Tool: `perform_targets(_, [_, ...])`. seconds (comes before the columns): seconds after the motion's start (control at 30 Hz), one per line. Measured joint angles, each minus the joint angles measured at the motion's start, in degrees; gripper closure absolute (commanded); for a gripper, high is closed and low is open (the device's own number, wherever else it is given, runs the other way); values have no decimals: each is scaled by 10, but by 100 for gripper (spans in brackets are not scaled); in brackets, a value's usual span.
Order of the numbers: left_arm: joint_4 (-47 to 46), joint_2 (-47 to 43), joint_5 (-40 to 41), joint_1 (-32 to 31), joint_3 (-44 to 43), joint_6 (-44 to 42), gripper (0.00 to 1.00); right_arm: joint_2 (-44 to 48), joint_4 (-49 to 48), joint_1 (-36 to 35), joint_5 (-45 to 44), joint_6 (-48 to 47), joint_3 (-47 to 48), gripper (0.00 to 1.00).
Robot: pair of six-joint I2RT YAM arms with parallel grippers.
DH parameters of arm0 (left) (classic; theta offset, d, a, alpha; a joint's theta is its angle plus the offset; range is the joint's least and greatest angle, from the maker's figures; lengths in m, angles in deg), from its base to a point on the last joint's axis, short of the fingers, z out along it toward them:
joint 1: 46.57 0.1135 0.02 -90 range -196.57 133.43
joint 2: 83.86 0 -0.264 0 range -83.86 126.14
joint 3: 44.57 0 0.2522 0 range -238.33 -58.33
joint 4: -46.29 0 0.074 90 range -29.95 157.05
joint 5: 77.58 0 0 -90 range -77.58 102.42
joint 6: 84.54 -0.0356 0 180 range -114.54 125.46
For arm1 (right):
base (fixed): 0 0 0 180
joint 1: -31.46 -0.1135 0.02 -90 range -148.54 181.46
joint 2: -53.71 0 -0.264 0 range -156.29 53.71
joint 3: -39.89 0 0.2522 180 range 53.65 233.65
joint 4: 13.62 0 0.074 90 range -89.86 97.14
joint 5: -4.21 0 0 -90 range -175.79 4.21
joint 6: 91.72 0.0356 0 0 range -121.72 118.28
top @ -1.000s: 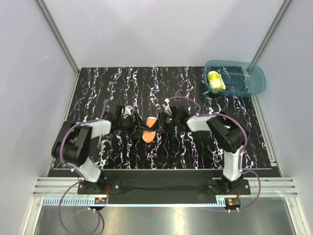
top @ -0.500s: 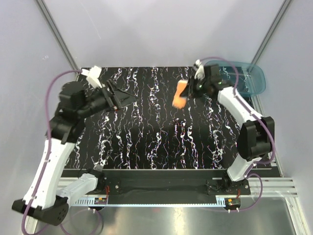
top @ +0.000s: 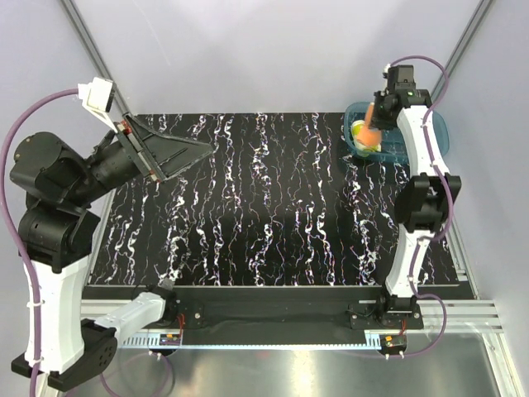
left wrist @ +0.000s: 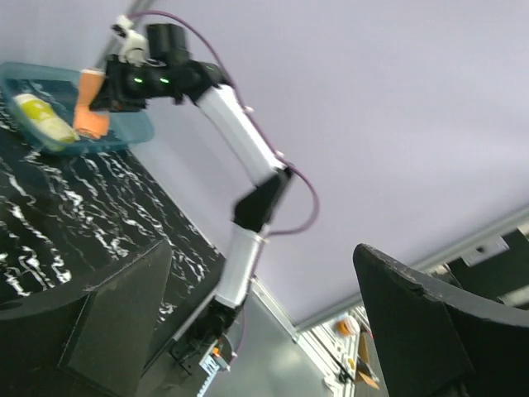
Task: Roll the towels
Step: Place the rolled towel into the container
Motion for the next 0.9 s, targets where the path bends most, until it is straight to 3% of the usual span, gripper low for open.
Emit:
perform_targets(0.2, [-19,36,-43,0,-5,17,1,-149,78,51,-130,-2,163,100])
perform_targets(0.43, [-39,79,-70,5,16,28,1,-220,85,78,-242,-27,226,100])
perform_targets(0.9, [-144,97,-136,53,57,69,1,-364,17,50,-250,-128,282,100])
